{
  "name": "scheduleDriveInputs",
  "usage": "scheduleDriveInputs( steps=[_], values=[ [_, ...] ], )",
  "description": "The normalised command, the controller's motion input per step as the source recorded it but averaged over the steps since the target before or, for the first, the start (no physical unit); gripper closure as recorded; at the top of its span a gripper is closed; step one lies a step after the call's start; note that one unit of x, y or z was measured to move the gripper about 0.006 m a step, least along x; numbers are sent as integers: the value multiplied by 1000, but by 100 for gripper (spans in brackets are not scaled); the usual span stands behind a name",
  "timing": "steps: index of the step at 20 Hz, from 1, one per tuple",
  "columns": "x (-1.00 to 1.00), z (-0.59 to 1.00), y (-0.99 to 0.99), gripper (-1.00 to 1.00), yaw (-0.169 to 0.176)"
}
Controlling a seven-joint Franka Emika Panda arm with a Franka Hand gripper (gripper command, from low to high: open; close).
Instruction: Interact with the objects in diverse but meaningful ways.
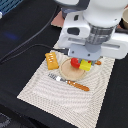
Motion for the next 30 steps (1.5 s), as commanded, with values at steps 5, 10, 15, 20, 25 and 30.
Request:
scheduleDriveInputs(
  steps=[5, 10, 15, 20, 25, 30],
  values=[
    [-646, -210, -701, 100, 0],
    [-602, -334, -603, 100, 34],
    [-457, -427, -426, 100, 131],
    [-474, -401, -297, 100, 155],
    [-543, -365, -237, 100, 147],
    [-549, -344, -207, 100, 146]
  ],
)
